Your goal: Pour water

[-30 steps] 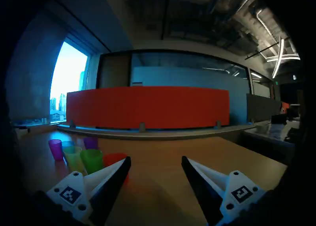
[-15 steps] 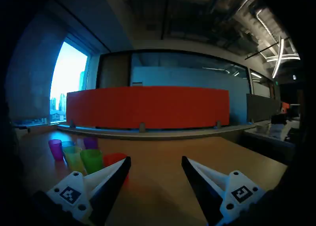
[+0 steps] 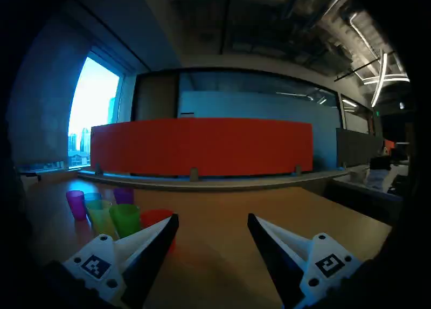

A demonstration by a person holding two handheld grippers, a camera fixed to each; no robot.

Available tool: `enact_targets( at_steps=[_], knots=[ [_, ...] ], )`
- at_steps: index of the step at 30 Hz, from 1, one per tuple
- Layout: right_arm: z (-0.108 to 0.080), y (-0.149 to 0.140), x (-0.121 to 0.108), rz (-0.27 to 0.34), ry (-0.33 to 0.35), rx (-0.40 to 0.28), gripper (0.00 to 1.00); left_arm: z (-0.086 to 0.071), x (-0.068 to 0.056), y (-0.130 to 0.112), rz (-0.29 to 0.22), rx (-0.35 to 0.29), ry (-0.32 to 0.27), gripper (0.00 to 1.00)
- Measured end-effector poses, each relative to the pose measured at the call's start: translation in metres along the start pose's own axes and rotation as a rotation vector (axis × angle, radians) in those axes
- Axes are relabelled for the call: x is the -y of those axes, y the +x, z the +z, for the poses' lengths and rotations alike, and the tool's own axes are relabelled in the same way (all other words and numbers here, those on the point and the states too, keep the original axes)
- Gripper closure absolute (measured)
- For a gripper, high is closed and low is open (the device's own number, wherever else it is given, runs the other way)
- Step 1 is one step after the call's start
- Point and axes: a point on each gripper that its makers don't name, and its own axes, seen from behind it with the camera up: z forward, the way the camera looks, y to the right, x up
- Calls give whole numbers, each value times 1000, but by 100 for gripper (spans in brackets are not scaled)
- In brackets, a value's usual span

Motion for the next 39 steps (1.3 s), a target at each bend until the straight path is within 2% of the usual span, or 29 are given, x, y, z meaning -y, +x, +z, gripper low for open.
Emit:
enact_targets(
  at_steps=[32,36,39],
  knots=[
    [1,1,2,-14,4,-3,1,3,1,0,6,7,3,6],
    [2,16,5,-38,7,-16,1,5,1,14,22,-2,2,6],
    [3,32,10,-47,19,-27,1,7,-3,30,25,-13,-15,6]
  ],
)
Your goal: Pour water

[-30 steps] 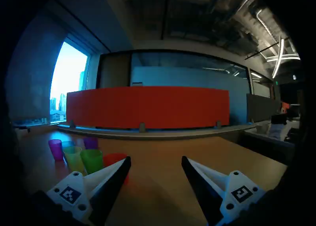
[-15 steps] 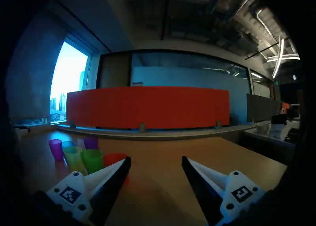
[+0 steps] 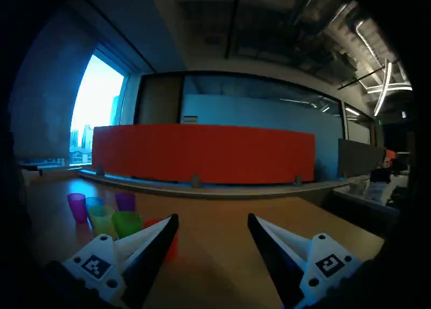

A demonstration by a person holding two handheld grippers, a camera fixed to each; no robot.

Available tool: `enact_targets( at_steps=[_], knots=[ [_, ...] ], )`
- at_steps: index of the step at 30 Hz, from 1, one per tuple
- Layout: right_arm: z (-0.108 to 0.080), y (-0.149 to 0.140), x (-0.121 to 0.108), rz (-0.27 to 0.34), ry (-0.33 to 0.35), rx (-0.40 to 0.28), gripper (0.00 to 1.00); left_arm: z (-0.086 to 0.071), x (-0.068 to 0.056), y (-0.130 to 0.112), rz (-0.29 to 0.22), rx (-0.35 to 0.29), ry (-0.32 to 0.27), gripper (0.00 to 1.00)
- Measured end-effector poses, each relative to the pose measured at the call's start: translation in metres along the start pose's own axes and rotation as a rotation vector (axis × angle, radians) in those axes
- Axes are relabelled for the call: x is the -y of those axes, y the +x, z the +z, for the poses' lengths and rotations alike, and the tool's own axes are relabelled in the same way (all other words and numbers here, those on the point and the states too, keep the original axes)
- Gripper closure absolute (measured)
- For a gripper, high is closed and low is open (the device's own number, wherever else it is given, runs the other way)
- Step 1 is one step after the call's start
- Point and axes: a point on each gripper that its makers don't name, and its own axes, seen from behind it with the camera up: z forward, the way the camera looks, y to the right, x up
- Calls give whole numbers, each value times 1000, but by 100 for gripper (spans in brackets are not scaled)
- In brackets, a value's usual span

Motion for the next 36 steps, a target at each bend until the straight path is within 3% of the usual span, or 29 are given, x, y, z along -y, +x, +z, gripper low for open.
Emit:
enact_targets(
  at_steps=[9,18,27,36],
  knots=[
    [7,38,12,-25,41,1,1,12,-11,31,17,28,-80,6],
    [16,50,20,-71,110,39,1,22,-23,41,116,80,-182,6],
    [23,51,32,-120,225,101,0,29,-47,40,150,143,-311,6],
    [19,47,50,-182,383,176,0,35,-68,26,184,235,-434,6]
  ],
)
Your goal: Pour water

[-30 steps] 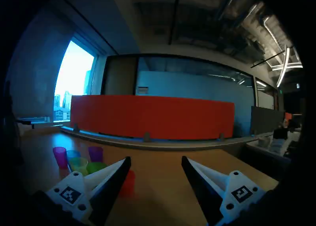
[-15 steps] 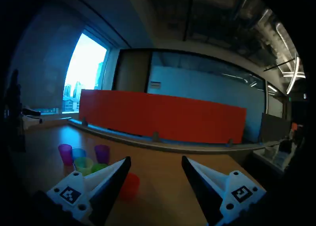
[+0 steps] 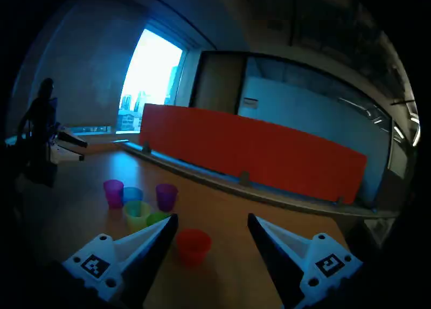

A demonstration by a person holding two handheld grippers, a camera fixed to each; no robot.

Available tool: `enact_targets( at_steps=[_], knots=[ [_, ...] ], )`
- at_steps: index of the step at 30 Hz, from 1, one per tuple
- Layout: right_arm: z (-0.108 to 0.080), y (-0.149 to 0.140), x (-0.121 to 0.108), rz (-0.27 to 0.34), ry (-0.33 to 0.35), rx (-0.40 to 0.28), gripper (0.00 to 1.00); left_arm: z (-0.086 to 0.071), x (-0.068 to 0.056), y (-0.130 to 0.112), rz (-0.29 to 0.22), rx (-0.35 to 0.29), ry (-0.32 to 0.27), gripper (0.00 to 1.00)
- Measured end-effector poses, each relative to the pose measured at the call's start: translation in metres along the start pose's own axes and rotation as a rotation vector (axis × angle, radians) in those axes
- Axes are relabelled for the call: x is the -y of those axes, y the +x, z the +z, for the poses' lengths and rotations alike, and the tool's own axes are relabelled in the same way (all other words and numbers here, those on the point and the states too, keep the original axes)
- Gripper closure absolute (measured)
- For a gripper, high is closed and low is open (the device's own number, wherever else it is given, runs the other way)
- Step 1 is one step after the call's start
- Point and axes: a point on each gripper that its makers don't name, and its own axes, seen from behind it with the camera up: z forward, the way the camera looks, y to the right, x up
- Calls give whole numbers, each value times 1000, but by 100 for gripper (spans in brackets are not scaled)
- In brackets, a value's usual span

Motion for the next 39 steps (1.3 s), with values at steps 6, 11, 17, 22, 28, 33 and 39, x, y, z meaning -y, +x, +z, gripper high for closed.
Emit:
enact_targets(
  at_steps=[6,11,17,22,28,33,39],
  knots=[
    [2,0,4,-15,66,34,0,10,-17,-5,16,48,-85,6],
    [5,1,4,-31,91,50,0,17,-30,-9,-2,73,-144,6],
    [10,0,7,-37,120,69,0,25,-44,-17,-13,106,-196,6],
    [15,-4,9,-51,144,91,0,31,-55,-28,-1,141,-233,6],
    [22,-9,10,-74,160,114,0,36,-70,-41,1,186,-293,6],
    [28,-8,13,-82,178,126,0,45,-77,-53,-8,226,-323,6],
    [36,-9,16,-98,189,132,0,52,-83,-63,-18,253,-355,6]
  ],
)
